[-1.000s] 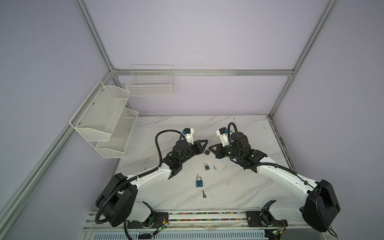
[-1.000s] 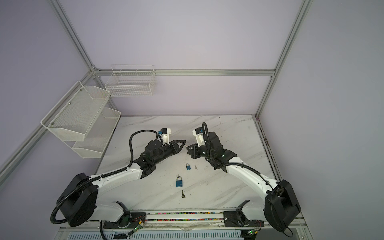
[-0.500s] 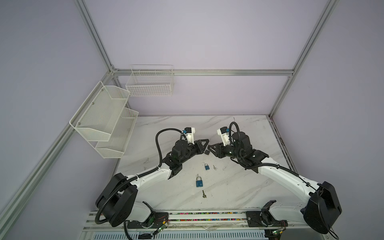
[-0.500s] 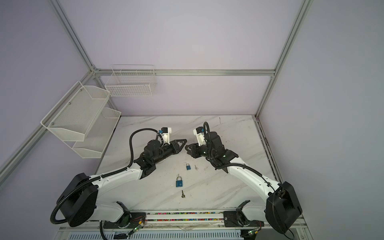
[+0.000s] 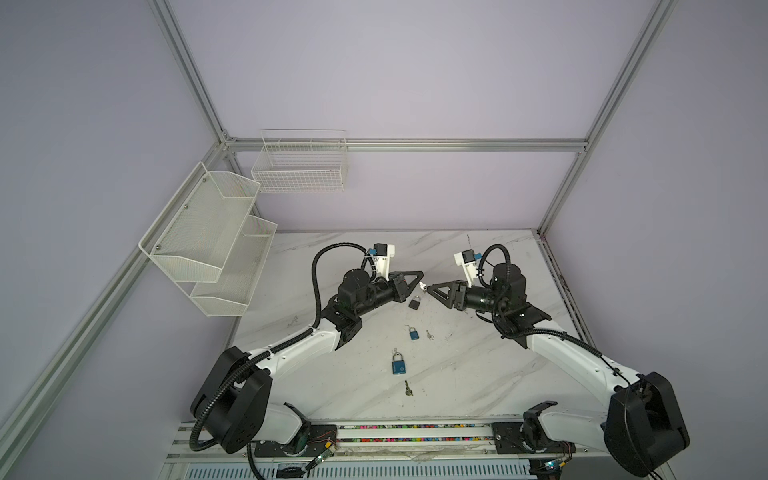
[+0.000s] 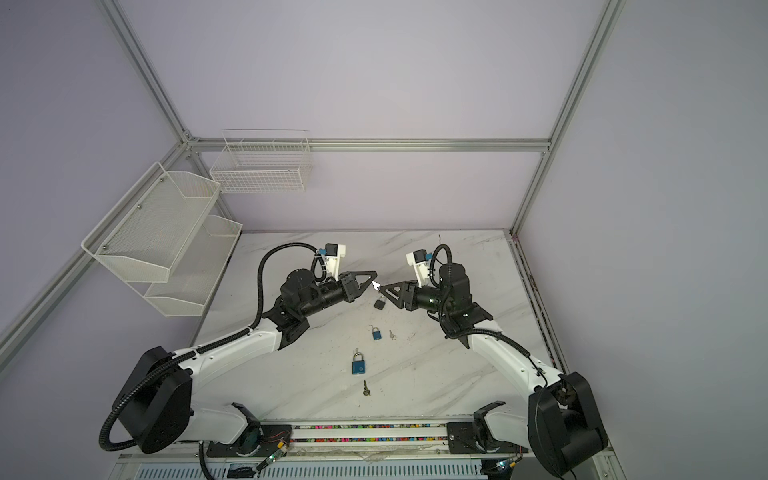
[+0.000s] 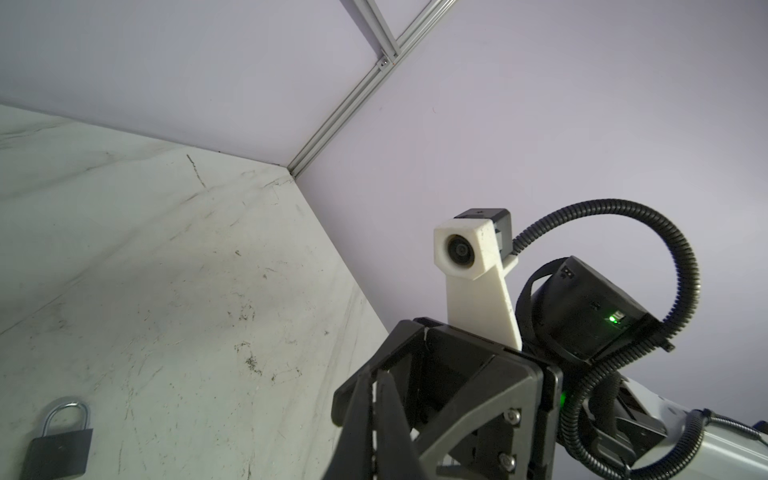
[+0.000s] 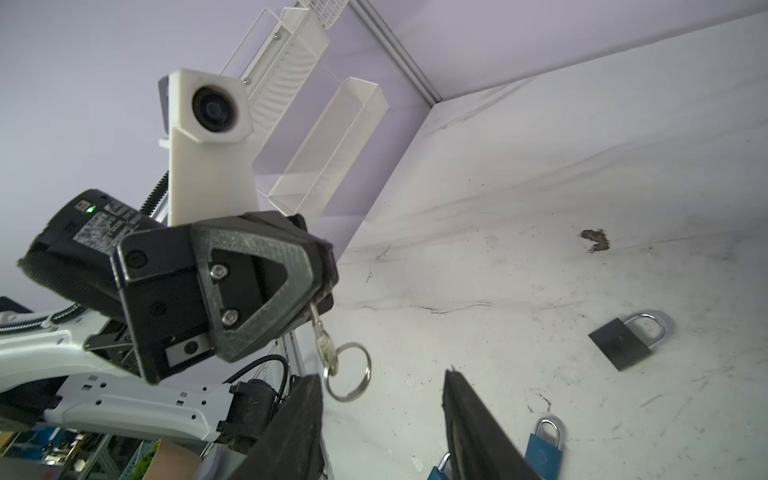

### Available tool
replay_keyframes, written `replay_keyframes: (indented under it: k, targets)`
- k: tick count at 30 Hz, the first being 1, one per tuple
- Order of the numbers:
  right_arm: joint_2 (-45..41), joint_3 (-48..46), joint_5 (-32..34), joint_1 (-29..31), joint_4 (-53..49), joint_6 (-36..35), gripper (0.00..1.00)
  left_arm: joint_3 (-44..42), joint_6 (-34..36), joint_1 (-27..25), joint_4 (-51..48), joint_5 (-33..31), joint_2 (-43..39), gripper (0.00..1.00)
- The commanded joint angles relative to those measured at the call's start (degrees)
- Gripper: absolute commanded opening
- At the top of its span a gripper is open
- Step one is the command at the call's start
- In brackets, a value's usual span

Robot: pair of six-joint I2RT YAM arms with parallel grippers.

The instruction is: Unlock with the key

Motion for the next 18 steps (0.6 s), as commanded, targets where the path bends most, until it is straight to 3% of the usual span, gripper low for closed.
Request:
replay_keyframes:
  k: [1, 12, 18]
  targets:
    - [-1.2, -1.4, -6.1, 0.1, 10.7, 4.7, 0.49, 6.4, 2.4, 0.3, 2.9, 5.3, 0.0, 0.00]
    - [0.6, 0.3, -4.5, 0.1, 13.4, 6.3, 0.44, 7.6, 5.1, 0.4, 3.9, 9.4, 0.0, 0.00]
    - [1.0, 0.3, -6.1, 0.0, 13.9, 6.0, 0.36, 7.9, 5.3, 0.3, 4.0, 9.7, 0.0, 0.00]
